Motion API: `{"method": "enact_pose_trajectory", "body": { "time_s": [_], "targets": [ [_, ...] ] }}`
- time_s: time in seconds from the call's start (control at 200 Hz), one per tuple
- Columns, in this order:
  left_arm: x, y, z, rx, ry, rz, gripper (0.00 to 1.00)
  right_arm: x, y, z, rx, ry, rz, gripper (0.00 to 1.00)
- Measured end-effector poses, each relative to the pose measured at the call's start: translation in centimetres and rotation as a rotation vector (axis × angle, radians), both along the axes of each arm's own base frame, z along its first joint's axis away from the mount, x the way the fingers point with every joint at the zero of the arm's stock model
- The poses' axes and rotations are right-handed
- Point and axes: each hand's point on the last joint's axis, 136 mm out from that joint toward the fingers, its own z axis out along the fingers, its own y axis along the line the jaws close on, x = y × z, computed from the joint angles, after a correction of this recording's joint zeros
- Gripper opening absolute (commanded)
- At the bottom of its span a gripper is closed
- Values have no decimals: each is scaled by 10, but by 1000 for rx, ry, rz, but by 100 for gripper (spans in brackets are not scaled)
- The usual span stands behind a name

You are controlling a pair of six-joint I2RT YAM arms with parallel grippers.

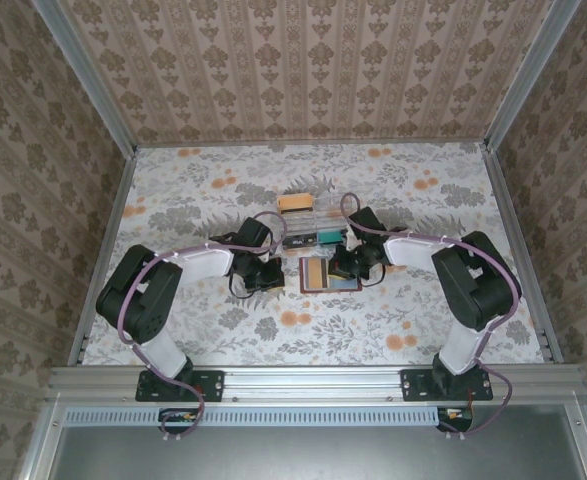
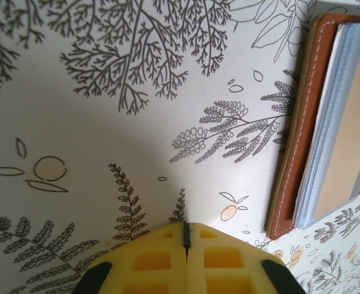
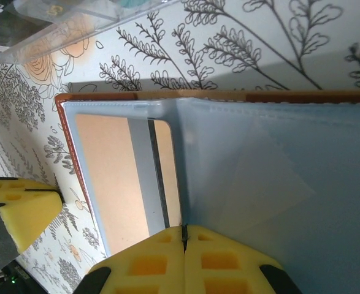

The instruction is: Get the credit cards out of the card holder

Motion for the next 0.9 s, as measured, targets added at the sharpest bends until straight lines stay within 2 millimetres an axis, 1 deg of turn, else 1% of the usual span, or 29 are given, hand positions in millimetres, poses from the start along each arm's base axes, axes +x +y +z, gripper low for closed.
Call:
{"method": "enact_pose_trajectory", "body": {
  "time_s": [0.265,0.33,0.5,0.565,0.64,0.75,0.815,0.9],
  "targets": [
    [0,-2,3,0,1,-6,0,-5,-8,3,-36,-7,11,0],
    [2,-10,10,-11,-14,-19,0,-8,-10,4,-43,-9,12,0],
    [16,-35,36,-65,-84,-51,0,-13,-14,7,-54,-13,13,0],
    [20,-44,45,-87,-107,-63,0,-14,-15,8,-51,-14,13,9],
    [24,-55,52,-109,-125,-74,0,-15,-14,7,-42,-15,13,12],
    [29,-69,48,-119,-123,-89,0,-13,-11,9,-23,-21,10,15],
    [28,-75,40,-110,-108,-99,0,-11,-9,11,-11,-30,8,15],
    [24,-79,29,-96,-84,-112,0,-9,-7,12,1,-34,0,19]
  ]
}}
